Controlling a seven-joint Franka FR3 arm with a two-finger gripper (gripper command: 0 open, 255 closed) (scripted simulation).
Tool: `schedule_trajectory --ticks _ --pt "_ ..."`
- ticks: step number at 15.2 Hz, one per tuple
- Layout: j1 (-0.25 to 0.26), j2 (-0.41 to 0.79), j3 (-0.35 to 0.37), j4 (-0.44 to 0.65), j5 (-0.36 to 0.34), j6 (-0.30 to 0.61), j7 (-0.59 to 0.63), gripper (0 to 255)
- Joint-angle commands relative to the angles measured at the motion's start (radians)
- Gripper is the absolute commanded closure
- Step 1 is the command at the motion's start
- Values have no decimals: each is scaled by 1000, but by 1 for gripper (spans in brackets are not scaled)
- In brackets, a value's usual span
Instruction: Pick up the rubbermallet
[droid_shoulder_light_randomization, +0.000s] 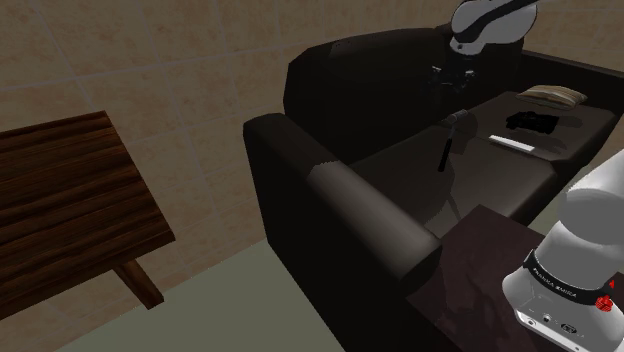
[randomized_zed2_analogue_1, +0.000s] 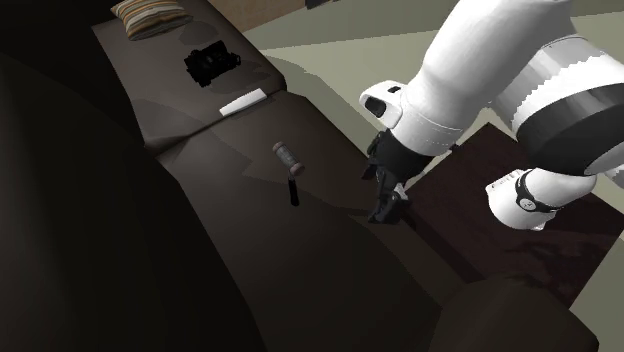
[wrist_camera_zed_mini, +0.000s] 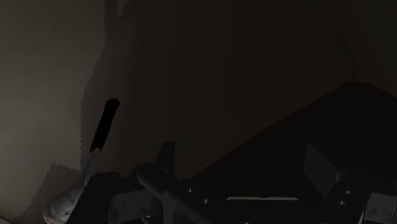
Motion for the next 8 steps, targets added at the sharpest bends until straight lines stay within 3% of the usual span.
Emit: schedule_trajectory --ticks 1,8 --pt "-13 53 -30 14 37 46 -9 0" --pt "-58 251 -111 116 218 146 -61 0"
